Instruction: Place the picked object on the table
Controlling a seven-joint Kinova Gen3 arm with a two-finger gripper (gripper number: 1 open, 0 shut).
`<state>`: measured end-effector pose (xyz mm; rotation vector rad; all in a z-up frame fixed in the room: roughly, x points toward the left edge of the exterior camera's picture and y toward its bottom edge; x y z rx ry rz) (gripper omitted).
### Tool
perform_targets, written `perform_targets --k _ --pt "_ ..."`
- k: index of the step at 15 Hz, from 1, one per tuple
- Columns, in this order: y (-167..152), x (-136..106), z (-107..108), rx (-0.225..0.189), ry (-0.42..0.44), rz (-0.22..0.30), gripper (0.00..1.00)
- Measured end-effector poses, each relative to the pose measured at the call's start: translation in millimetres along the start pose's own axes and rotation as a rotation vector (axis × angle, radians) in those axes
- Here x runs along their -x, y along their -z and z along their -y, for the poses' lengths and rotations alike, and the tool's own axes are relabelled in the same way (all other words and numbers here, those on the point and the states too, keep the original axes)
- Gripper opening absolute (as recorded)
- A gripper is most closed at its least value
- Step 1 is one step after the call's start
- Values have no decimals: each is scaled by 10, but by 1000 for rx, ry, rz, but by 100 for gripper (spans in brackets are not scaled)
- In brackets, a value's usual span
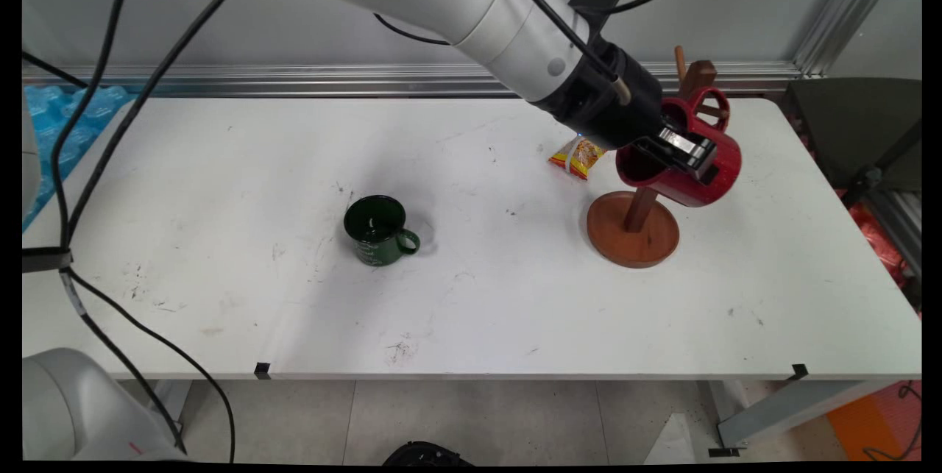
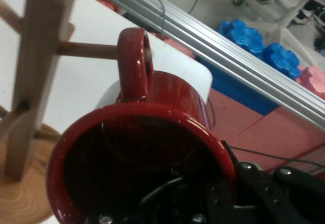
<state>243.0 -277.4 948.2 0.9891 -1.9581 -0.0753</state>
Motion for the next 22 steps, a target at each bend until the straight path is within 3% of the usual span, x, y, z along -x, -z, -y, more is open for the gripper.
perform_targets --k 7,12,18,22 --pt "183 39 -238 40 -29 -2 0" --pt "460 143 -257 28 -78 42 0" --pt "928 204 1 -54 -147 131 0" --pt "1238 181 352 -151 -185 189 0"
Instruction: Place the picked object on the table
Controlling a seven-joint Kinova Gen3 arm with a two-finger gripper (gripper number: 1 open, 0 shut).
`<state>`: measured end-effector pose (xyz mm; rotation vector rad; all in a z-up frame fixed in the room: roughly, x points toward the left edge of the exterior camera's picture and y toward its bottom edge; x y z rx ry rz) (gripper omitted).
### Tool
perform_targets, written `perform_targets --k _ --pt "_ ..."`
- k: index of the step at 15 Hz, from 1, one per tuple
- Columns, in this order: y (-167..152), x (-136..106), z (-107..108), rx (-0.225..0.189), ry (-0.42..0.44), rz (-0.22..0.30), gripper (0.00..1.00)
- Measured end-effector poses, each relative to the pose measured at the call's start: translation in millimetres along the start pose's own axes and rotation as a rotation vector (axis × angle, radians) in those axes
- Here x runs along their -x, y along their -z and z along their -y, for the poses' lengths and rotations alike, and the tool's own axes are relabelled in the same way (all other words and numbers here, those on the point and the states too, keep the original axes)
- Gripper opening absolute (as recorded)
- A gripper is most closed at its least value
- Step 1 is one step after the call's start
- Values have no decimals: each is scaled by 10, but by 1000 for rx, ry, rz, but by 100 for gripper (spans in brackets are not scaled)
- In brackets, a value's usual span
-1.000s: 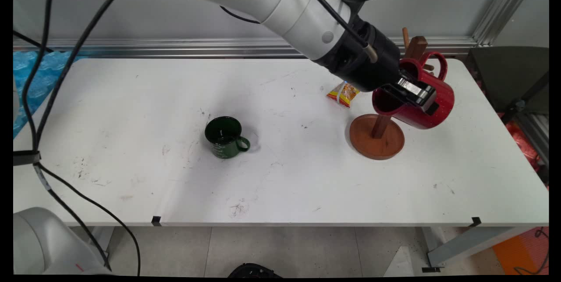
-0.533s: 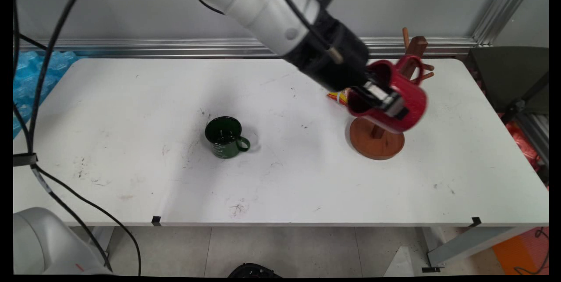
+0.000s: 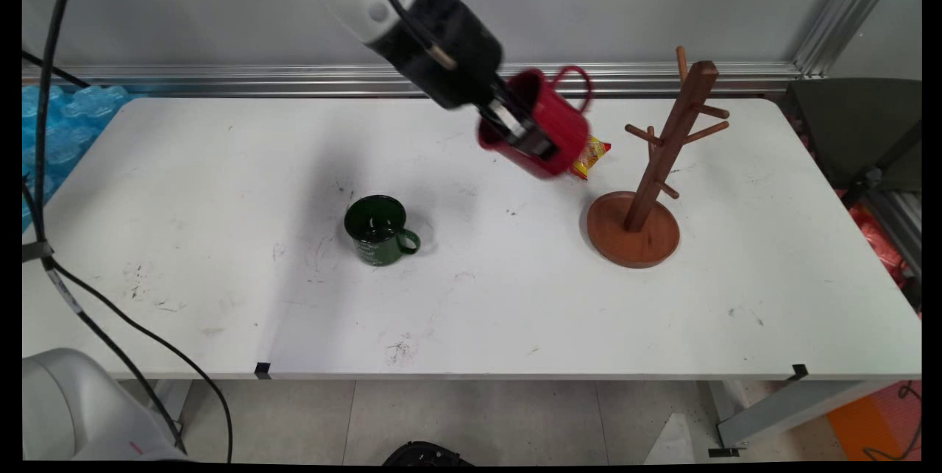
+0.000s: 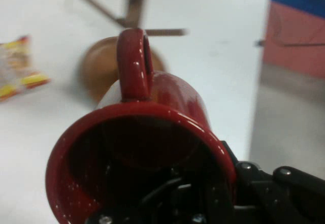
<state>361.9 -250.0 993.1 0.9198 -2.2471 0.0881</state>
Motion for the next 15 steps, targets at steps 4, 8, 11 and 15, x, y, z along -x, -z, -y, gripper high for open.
perform_targets --k 4,8,11,15 --pt "143 62 411 -101 -32 73 0" --pt "166 108 749 -185 -70 154 0" --pt "114 150 969 -240 -89 223 0" --pt "-98 211 1236 -295 -113 328 0"
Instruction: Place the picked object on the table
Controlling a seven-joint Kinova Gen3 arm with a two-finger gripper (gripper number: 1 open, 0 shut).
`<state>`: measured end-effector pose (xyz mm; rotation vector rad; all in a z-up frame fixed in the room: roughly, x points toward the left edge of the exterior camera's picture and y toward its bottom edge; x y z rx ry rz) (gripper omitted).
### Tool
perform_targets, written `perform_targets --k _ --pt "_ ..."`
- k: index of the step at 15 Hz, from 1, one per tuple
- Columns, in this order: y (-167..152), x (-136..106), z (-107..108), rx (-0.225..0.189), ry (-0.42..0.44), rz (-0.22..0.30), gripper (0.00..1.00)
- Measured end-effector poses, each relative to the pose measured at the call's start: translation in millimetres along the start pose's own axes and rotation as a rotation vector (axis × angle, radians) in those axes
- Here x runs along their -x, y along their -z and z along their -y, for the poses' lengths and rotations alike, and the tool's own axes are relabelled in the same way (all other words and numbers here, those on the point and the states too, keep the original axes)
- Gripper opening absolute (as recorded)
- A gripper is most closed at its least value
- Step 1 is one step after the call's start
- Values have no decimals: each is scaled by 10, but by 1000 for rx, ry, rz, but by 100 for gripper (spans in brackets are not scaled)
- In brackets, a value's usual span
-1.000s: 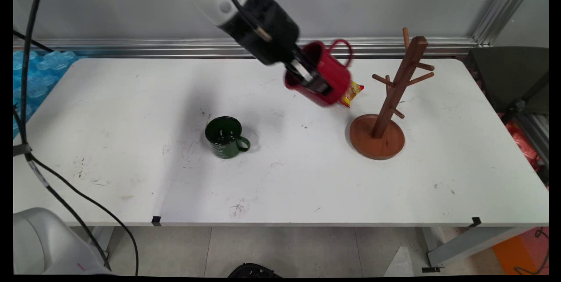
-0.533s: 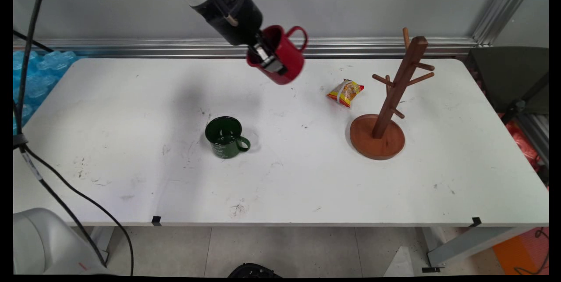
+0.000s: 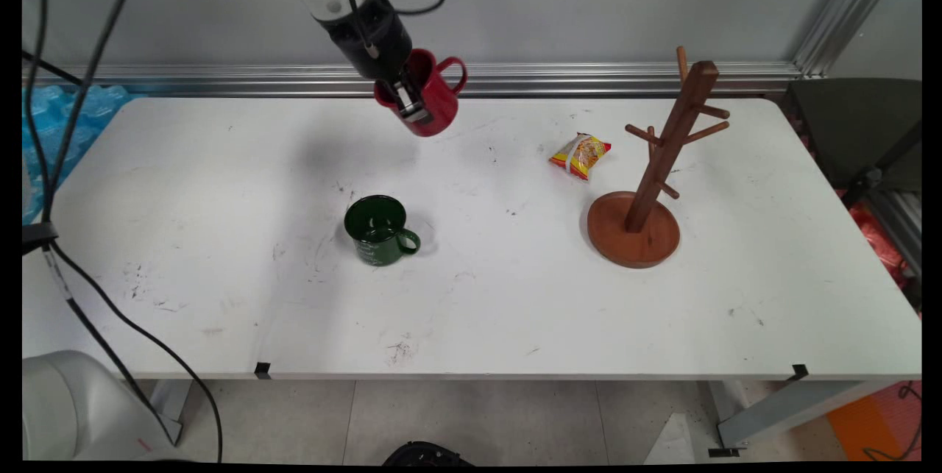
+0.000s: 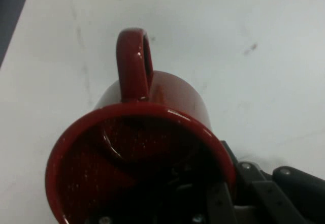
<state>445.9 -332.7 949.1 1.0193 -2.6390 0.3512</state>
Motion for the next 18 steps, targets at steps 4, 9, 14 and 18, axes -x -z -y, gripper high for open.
perform_targets --k 4,9,14,18 --pt "-297 -17 103 -34 -17 94 0" --pt "-666 4 145 -31 -31 196 0" --pt "-1016 27 165 -2 -39 288 0" --pt "-1228 43 155 23 -40 346 0"
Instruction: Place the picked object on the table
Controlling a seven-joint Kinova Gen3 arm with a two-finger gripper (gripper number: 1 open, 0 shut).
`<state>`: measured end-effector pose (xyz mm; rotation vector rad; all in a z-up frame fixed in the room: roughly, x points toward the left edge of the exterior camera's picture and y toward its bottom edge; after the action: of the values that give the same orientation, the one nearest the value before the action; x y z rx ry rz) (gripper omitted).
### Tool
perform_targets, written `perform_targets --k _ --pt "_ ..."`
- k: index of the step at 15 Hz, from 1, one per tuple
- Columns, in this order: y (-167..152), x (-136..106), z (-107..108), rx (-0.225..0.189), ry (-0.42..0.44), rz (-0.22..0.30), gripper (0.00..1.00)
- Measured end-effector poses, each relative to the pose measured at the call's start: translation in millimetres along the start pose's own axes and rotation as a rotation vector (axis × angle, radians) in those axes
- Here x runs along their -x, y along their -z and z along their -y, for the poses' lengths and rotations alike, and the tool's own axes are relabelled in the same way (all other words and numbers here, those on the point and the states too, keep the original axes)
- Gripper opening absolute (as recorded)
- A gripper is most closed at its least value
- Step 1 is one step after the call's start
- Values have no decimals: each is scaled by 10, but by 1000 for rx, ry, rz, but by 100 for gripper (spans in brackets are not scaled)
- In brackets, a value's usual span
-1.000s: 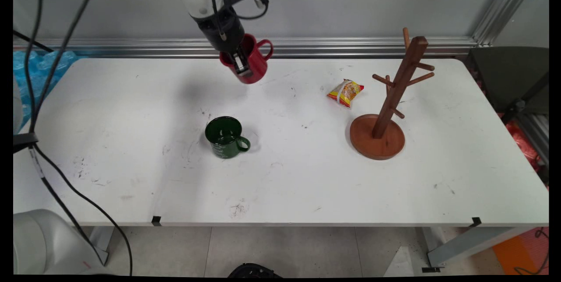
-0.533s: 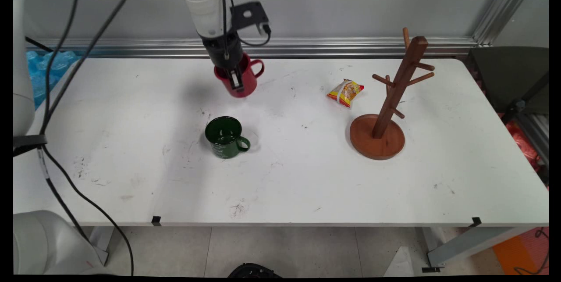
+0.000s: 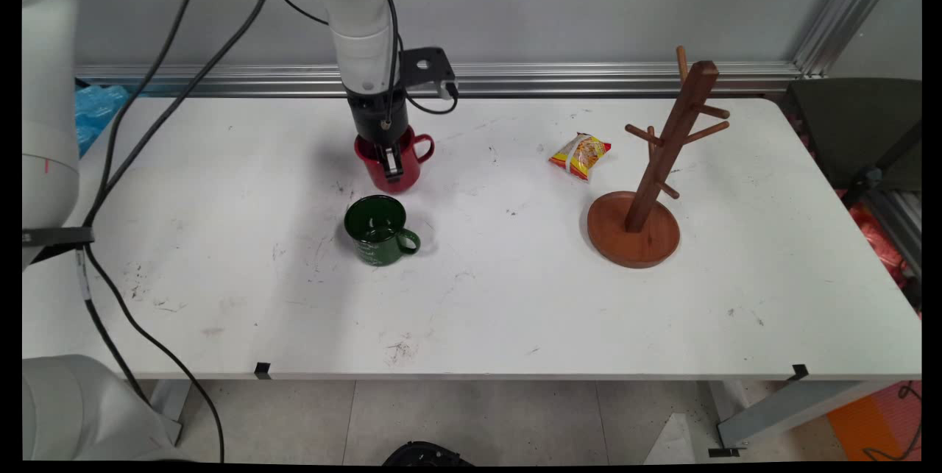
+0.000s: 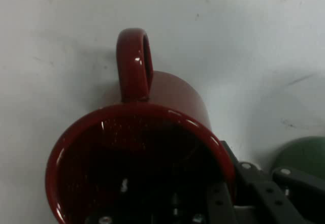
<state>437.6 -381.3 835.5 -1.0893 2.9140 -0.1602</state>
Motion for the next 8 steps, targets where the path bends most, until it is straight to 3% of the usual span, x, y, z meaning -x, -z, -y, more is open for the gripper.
perform_targets --k 8 --pt "-216 -115 -21 48 -7 42 0"
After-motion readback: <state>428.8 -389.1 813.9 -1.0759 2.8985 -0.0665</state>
